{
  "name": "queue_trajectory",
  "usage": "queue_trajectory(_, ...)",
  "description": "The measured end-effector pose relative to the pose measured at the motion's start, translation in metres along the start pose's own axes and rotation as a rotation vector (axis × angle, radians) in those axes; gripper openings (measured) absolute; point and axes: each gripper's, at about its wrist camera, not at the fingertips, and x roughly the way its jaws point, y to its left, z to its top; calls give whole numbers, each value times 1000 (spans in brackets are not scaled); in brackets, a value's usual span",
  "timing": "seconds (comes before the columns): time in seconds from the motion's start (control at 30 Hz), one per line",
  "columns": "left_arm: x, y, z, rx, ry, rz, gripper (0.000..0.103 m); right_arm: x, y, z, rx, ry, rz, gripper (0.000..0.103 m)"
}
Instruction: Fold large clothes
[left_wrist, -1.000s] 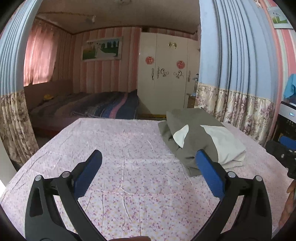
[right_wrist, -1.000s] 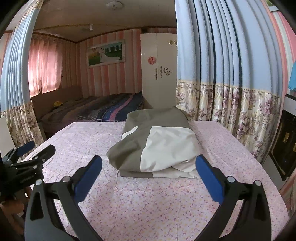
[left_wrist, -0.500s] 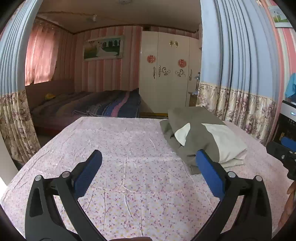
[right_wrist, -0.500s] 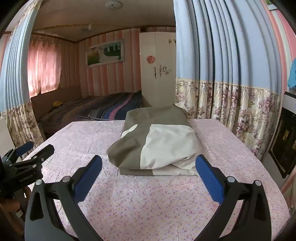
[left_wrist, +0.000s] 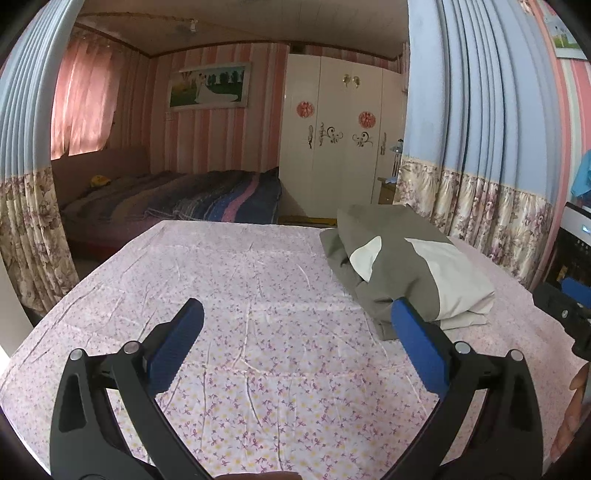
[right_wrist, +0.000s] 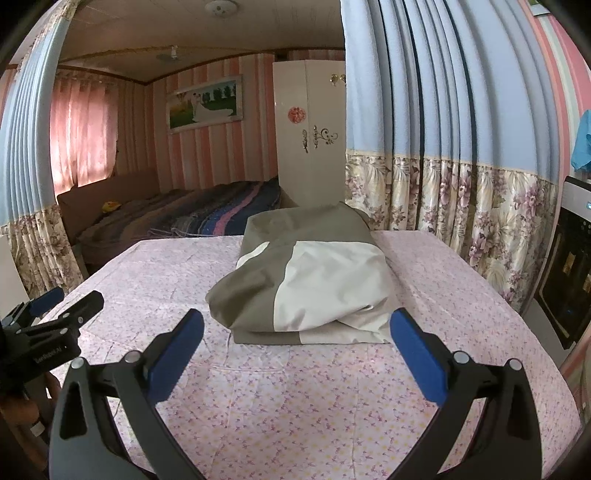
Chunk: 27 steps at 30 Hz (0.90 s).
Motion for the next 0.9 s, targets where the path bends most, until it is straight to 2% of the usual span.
queue_trajectory(0.17, -1, -6, 0, 17, 15, -16, 100, 6, -5, -2, 17, 9, -2, 101)
queue_trajectory(0.77, -1, -10, -5, 61, 33, 39, 100, 6, -16, -4, 47, 9, -7, 101)
queue_trajectory(0.9, -1, -10, -7, 61, 41, 31, 100, 8, -17, -7, 45, 19, -8, 101)
